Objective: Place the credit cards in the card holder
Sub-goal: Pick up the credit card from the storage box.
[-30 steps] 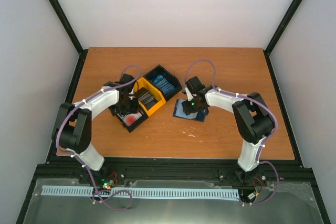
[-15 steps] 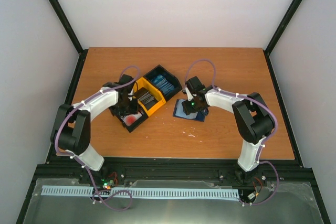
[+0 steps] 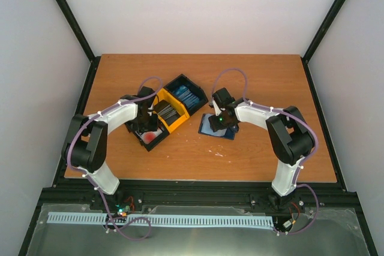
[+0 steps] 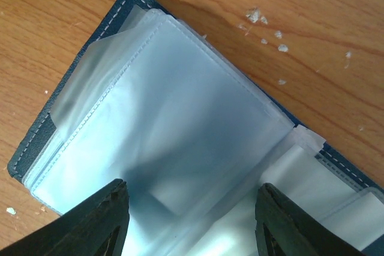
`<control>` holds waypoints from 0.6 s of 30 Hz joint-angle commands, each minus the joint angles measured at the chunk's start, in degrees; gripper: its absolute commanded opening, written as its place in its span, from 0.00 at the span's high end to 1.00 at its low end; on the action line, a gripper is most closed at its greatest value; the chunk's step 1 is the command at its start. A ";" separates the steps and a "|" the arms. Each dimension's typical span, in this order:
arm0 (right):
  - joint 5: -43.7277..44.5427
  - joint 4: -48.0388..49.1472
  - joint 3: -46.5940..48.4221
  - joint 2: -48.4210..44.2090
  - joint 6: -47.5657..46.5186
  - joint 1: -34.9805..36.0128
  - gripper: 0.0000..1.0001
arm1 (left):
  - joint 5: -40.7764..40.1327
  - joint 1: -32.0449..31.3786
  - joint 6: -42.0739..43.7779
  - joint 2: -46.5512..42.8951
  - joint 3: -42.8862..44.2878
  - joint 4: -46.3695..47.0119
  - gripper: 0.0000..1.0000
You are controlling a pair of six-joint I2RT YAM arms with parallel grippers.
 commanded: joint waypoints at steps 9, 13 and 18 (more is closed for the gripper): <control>1.66 -2.23 -1.19 -0.89 1.06 -0.18 0.42 | 4.80 0.07 -0.07 -3.10 -1.48 -0.57 0.69; 1.82 -2.35 -1.34 -0.97 1.20 -0.18 0.42 | 5.22 0.07 -0.42 -3.80 -0.94 -1.44 0.69; 1.99 -2.26 -1.52 -1.06 1.23 -0.18 0.42 | 7.19 0.07 -1.14 -4.69 -0.71 -2.69 0.70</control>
